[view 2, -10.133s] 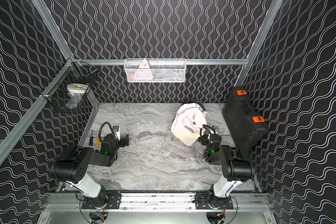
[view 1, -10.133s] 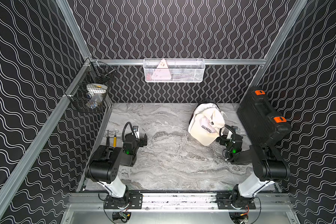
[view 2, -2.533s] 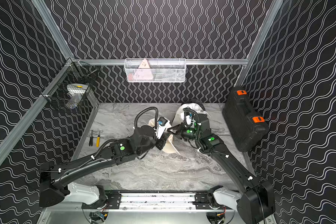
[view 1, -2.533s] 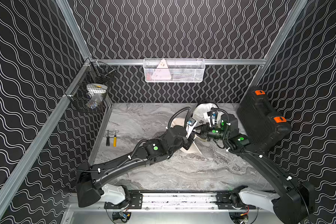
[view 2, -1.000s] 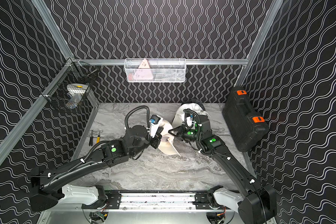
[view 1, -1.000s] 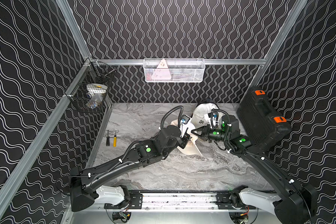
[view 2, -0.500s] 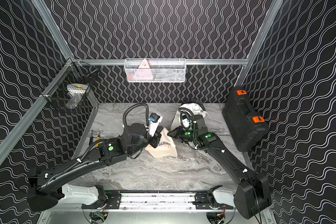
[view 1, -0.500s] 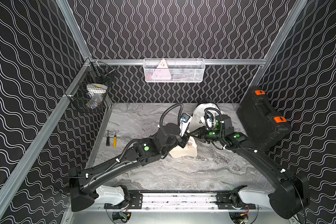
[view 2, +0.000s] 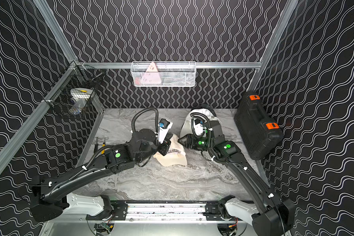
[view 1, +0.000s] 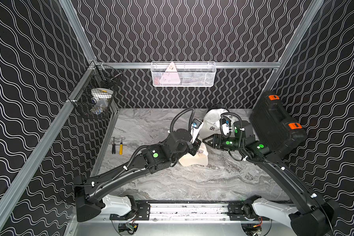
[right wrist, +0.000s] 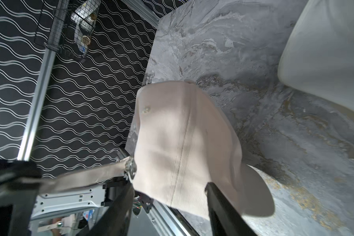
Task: Open the adjustable buckle of the baseball cap
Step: Pick up the baseball cap.
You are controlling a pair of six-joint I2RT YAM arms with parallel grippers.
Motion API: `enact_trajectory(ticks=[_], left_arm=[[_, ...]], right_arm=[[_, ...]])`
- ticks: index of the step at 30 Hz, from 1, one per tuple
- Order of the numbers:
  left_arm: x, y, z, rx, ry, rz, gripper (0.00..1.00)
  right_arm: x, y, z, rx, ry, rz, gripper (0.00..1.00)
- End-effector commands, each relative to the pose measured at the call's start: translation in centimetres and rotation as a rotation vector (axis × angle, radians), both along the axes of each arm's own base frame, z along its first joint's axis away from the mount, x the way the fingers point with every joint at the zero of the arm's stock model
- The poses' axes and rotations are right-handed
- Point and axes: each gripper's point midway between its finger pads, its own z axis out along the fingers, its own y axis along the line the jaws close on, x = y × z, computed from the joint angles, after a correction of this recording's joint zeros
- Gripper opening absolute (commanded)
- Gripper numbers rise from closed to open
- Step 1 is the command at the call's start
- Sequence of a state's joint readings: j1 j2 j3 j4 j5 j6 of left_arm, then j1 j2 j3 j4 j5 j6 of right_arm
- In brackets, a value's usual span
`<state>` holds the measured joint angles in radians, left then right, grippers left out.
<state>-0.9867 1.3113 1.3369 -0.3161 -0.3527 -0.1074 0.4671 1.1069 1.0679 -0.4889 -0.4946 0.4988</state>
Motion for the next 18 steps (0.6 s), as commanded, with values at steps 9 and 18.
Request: enact_trajectory(ticks=[9,18], left_arm=[[0.5,0.1,0.5,-0.004,0.008,0.037,0.00],[0.6,0.2,0.9,-0.003,0.006,0.043,0.00]], right_arm=[[-2.1,-2.6,-1.7,-0.398,-0.335,-0.076,0.61],[-2.8,-0.4,-0.9,-0.476,-0.562,-0.057,0.64]])
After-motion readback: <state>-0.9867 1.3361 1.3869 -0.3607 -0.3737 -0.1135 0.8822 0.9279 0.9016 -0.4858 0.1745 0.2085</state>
